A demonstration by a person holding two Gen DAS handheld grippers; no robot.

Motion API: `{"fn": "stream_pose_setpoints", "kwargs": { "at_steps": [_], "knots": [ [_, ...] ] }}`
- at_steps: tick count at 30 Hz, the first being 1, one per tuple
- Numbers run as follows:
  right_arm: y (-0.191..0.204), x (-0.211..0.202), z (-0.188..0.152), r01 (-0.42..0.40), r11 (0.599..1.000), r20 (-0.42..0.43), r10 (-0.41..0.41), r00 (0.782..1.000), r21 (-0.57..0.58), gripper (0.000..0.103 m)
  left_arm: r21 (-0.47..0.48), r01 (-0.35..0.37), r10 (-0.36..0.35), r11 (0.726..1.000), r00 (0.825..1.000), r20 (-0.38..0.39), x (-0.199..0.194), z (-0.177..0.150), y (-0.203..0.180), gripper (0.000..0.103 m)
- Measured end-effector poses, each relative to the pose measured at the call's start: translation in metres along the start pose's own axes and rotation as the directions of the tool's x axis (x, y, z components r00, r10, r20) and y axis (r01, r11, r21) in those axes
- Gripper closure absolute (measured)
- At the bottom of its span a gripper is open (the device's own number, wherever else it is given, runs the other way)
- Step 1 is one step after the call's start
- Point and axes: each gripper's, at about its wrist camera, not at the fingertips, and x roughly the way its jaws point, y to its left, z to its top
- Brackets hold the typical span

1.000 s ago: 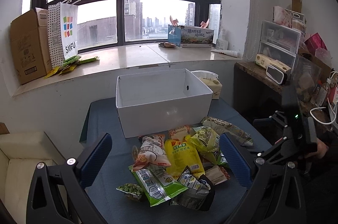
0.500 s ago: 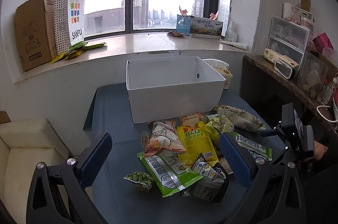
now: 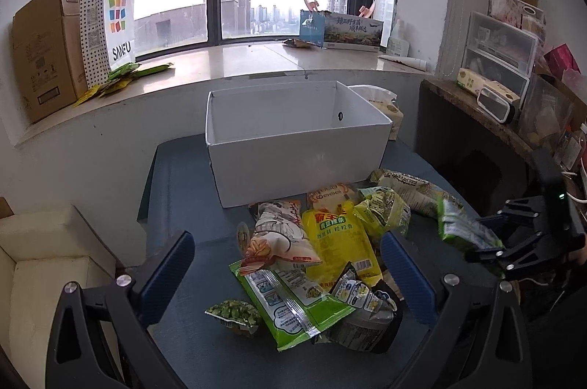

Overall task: Organize snacks
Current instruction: 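Grasp green-and-white bar pack with right tool while left tool grasps cartoon-printed bag, then lower both held packets into the white box and open both tools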

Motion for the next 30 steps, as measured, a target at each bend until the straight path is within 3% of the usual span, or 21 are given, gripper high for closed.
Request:
{"fn": "stream_pose_setpoints", "kwargs": {
  "at_steps": [4, 7, 10, 13, 15, 17, 18, 19, 20, 25, 30],
  "knots": [
    [0.002, -0.034, 0.006, 0.032, 0.999, 0.124, -0.035, 0.992, 0.028, 0.038, -0.007, -0.006, 0.005, 1.000, 0.994, -0.113, 0.040, 0.010, 0.002, 0.000],
    [0.008, -0.058, 0.017, 0.038, 0.999, 0.201, -0.044, 0.979, 0.032, 0.038, 0.007, -0.007, 0.008, 1.000, 0.975, -0.223, 0.080, 0.017, 0.002, 0.000],
    [0.009, -0.072, 0.023, 0.036, 0.999, 0.237, -0.043, 0.971, 0.033, 0.038, 0.041, -0.021, 0.033, 0.999, 0.942, -0.335, 0.119, 0.017, -0.001, 0.000],
    [0.007, -0.072, 0.025, 0.020, 0.999, 0.254, -0.032, 0.967, 0.049, 0.038, 0.103, -0.091, 0.127, 0.990, 0.896, -0.426, 0.152, 0.012, -0.002, 0.000],
    [0.005, -0.069, 0.023, 0.007, 0.998, 0.251, -0.020, 0.968, 0.055, 0.038, 0.135, -0.100, 0.150, 0.986, 0.884, -0.442, 0.162, 0.010, -0.004, 0.000],
    [0.008, -0.064, 0.025, 0.004, 0.998, 0.246, -0.017, 0.969, 0.055, 0.038, 0.136, -0.090, 0.141, 0.987, 0.887, -0.441, 0.164, 0.007, -0.005, 0.002],
    [0.008, -0.065, 0.024, 0.004, 0.998, 0.243, -0.018, 0.970, 0.057, 0.038, 0.134, -0.087, 0.137, 0.987, 0.888, -0.439, 0.163, 0.006, -0.005, 0.017],
    [0.009, -0.064, 0.024, 0.005, 0.998, 0.242, -0.020, 0.970, 0.062, 0.038, 0.128, -0.089, 0.137, 0.988, 0.887, -0.440, 0.163, 0.005, -0.004, 0.039],
    [0.008, -0.064, 0.024, -0.001, 0.998, 0.239, -0.015, 0.971, 0.066, 0.038, 0.121, -0.093, 0.138, 0.988, 0.885, -0.444, 0.162, 0.004, -0.004, 0.043],
    [0.007, -0.057, 0.022, -0.008, 0.998, 0.243, -0.008, 0.970, 0.067, 0.038, 0.075, -0.088, 0.108, 0.993, 0.941, -0.320, 0.133, -0.005, 0.003, 0.051],
    [0.008, -0.056, 0.025, -0.020, 0.997, 0.263, 0.001, 0.965, 0.071, 0.038, -0.010, -0.064, 0.062, 0.998, 0.985, -0.162, 0.076, -0.008, 0.012, 0.053]
  ]
}}
